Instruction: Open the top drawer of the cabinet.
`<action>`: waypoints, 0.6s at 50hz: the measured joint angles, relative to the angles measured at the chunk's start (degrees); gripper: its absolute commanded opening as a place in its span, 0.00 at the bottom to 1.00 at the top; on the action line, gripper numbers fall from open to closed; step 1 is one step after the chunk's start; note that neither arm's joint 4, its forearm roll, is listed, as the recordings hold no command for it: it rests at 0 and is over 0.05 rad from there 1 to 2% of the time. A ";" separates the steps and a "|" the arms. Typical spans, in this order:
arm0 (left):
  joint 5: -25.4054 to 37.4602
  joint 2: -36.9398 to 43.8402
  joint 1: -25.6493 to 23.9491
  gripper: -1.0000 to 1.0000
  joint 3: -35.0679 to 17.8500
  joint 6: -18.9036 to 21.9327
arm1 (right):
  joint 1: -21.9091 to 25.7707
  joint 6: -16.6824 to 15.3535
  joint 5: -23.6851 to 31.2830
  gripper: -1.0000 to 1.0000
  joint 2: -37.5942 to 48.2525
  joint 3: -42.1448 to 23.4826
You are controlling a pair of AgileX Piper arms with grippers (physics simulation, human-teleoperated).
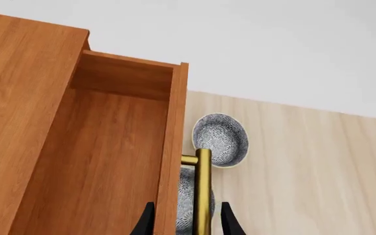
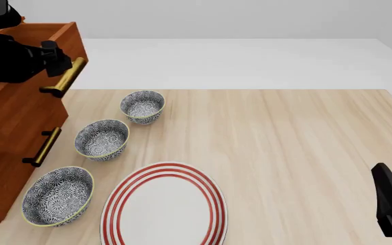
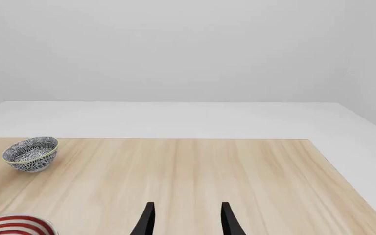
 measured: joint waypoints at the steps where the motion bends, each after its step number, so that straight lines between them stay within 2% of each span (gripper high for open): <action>1: -0.20 -0.05 -0.09 1.00 0.10 -0.20 | 0.00 0.00 0.00 1.00 0.00 0.00; 30: -3.80 -0.88 -3.55 1.00 1.97 -8.20 | 0.00 0.00 0.00 1.00 0.00 0.00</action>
